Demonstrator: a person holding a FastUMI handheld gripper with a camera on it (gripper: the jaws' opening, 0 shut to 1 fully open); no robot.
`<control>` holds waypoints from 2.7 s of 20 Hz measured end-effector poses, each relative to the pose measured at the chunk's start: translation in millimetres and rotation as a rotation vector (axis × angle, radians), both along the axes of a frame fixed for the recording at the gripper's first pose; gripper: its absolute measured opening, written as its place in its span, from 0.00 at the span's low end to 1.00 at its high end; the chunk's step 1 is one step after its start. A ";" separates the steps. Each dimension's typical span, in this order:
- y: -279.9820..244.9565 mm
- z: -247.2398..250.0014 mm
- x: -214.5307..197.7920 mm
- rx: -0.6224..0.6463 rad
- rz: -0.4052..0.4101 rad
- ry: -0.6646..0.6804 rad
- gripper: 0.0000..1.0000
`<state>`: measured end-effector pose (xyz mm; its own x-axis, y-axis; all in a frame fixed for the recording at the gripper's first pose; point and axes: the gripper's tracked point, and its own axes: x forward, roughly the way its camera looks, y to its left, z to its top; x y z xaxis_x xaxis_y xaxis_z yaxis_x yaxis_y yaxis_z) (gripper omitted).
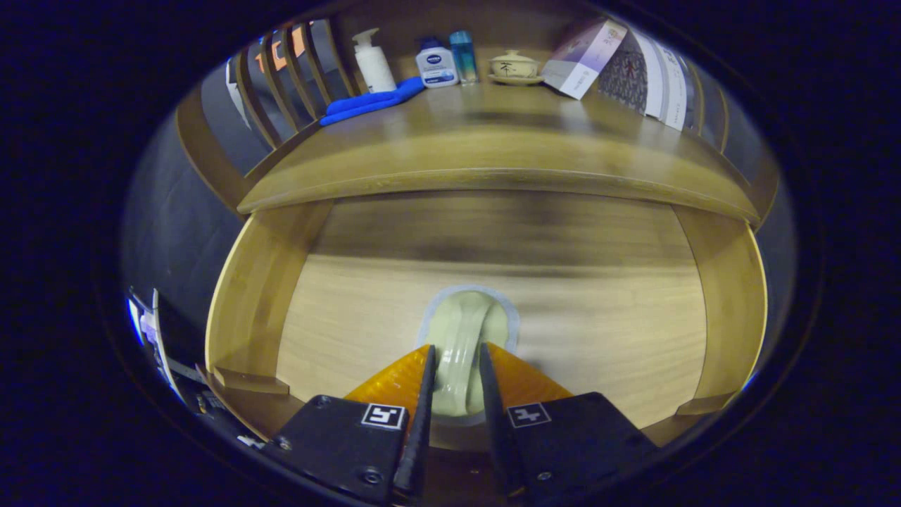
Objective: Pull open the drawer, take out the items inside it, and place them on the countertop above the cabinet.
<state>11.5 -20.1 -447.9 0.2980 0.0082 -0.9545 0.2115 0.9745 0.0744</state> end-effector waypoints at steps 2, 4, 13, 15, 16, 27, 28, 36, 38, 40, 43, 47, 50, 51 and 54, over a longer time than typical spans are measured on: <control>1.4 -0.3 1.6 0.002 -0.004 -0.014 0.33; -0.5 0.6 2.1 -0.001 -0.013 -0.020 0.26; -11.4 47.0 3.9 -0.011 -0.028 -0.072 0.21; -14.1 64.1 7.7 -0.012 -0.026 -0.094 0.21; -16.1 72.7 11.0 -0.013 -0.028 -0.108 0.21; -30.2 139.3 68.5 -0.041 -0.032 -0.185 0.20; -33.3 140.9 75.8 -0.050 -0.033 -0.182 0.20; -57.7 137.8 137.9 -0.099 -0.056 -0.173 0.21; -64.2 135.5 150.5 -0.111 -0.062 -0.165 0.21; -70.8 130.9 162.4 -0.117 -0.074 -0.157 0.21; -78.0 121.9 177.5 -0.116 -0.090 -0.144 0.20; -87.1 109.0 198.8 -0.120 -0.112 -0.137 0.20; -90.9 99.9 210.1 -0.122 -0.133 -0.142 0.21; -90.9 96.4 212.5 -0.110 -0.152 -0.145 0.20; -93.3 90.6 218.5 -0.088 -0.165 -0.176 0.21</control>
<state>229.9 -113.4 -357.3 0.4499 -0.1347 -0.8829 0.3593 0.9323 0.0409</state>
